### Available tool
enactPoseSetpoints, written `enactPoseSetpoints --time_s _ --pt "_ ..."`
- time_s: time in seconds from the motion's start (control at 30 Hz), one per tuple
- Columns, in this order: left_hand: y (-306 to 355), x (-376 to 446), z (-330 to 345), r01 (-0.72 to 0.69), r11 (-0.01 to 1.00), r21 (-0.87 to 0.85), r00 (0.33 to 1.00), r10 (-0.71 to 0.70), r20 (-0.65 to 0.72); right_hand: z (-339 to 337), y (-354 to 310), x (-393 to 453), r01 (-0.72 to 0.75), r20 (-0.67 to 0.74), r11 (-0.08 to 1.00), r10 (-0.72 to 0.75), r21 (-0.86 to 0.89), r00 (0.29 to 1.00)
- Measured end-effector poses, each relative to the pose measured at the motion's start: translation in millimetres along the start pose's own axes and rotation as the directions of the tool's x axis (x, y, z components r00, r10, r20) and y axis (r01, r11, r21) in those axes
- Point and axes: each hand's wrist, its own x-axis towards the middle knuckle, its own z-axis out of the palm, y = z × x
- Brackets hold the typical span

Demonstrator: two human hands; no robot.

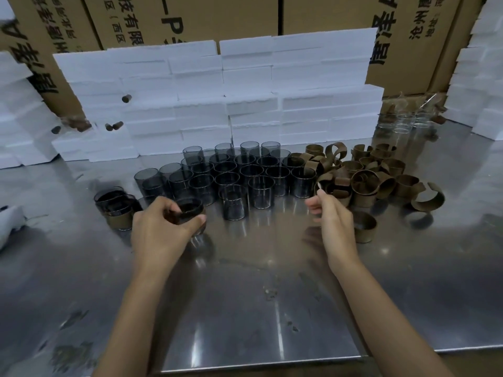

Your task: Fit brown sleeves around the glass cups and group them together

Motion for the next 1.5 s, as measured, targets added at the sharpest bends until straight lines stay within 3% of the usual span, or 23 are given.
enactPoseSetpoints --time_s 0.13,0.2,0.37,0.6,0.7,0.8,0.93,1.03,1.13,1.23,1.33,1.4,1.5 --pt "-13.5 6.8 -4.9 -0.224 0.911 0.346 0.974 0.218 0.055 -0.4 2.2 2.0 -0.001 0.003 1.0 0.001 0.0 1.0" --pt "-17.2 15.5 -6.9 -0.23 0.869 0.438 0.973 0.213 0.088 -1.6 4.3 2.8 0.001 0.005 1.0 -0.001 0.003 1.0" --pt "-29.3 40.8 -8.6 -0.019 0.922 0.387 0.978 -0.064 0.201 -2.9 7.7 3.5 0.012 0.019 1.0 -0.012 0.003 1.0" --pt "-56.1 77.0 -16.4 0.07 0.891 0.448 0.976 -0.154 0.154 -2.5 7.8 4.4 0.006 0.031 1.0 -0.006 0.007 1.0" --pt "-60.4 90.4 -19.4 0.077 0.864 0.497 0.98 -0.157 0.121 -1.9 8.2 5.6 -0.004 0.039 1.0 0.004 0.003 0.999" --pt "-54.3 99.3 -13.6 0.011 0.831 0.556 0.994 -0.068 0.082 -1.3 8.9 6.7 -0.009 0.042 1.0 0.008 0.005 0.999" --pt "-42.0 109.9 0.2 -0.123 0.743 0.658 0.981 -0.008 0.192 -1.2 10.4 7.1 0.0 0.045 1.0 0.0 0.009 0.999" --pt "-36.7 113.4 5.9 -0.168 0.703 0.691 0.98 0.043 0.194 -2.7 11.6 7.0 0.008 0.04 1.0 -0.008 0.014 0.999" --pt "-29.2 109.9 6.0 -0.191 0.78 0.595 0.982 0.152 0.116 -2.8 12.4 7.7 0.023 0.043 1.0 -0.022 -0.018 0.999" --pt "-9.4 98.8 2.7 -0.17 0.915 0.367 0.984 0.176 0.017 -0.9 10.8 7.2 0.028 0.068 0.997 -0.022 -0.076 0.997" --pt "26.3 77.5 7.0 -0.241 0.96 0.14 0.969 0.245 -0.013 -0.9 10.2 5.3 0.026 0.073 0.994 -0.019 -0.104 0.997" --pt "54.7 57.7 16.7 -0.27 0.963 -0.007 0.962 0.27 0.05 -1.6 10.1 4.3 0.022 0.071 0.996 -0.015 -0.091 0.997" --pt "92.8 24.7 42.1 -0.138 0.956 -0.26 0.944 0.206 0.258 0.2 7.9 4.7 -0.006 0.096 1.0 0.007 -0.014 0.995"
